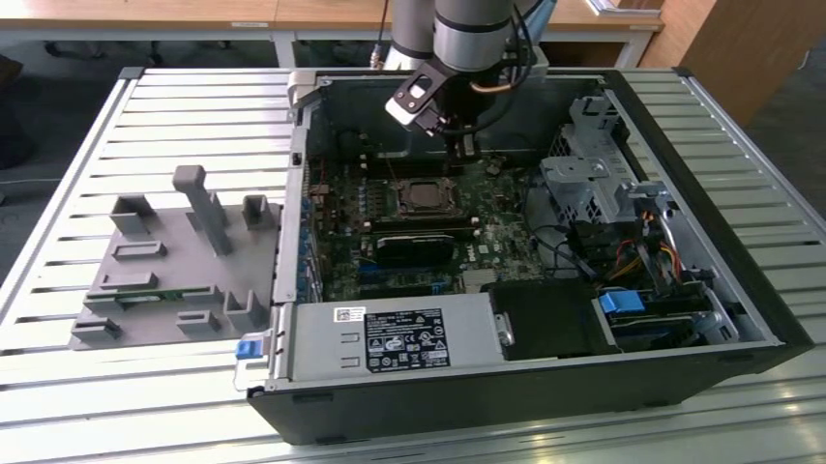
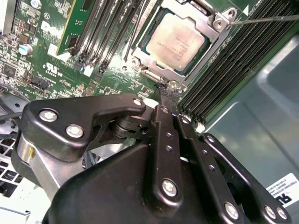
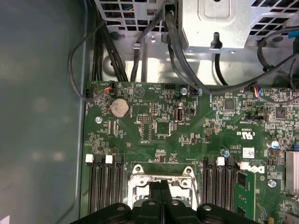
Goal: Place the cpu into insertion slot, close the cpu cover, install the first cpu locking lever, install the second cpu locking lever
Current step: 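Close the cpu cover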
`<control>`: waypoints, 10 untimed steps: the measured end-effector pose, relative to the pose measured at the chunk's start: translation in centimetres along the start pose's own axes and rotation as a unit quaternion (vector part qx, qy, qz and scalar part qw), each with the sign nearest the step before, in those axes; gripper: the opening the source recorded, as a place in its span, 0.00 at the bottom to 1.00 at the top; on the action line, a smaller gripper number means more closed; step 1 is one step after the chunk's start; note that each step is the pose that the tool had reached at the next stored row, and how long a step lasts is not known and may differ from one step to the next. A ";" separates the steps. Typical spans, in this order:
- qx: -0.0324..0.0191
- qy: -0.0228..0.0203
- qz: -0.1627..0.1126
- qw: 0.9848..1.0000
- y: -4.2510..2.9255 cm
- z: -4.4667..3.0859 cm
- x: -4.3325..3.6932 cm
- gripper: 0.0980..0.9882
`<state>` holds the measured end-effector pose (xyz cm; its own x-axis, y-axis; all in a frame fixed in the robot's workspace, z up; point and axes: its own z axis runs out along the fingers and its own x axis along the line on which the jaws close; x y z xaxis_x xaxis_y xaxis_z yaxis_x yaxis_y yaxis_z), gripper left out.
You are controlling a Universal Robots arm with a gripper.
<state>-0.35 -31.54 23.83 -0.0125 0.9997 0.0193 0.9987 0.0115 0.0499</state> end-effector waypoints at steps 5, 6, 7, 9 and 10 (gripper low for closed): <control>0.000 0.000 0.000 1.000 -0.44 -0.01 0.00 0.01; 0.000 0.000 0.000 1.000 -0.52 -0.01 0.01 0.01; 0.000 0.000 0.000 1.000 -0.60 -0.02 0.01 0.01; 0.000 0.000 0.000 1.000 -0.79 -0.01 0.01 0.01; 0.000 0.000 0.000 1.000 -0.87 0.00 0.01 0.01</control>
<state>-1.22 -31.55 23.79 -0.0125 0.9997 0.0194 0.9987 0.0115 0.0499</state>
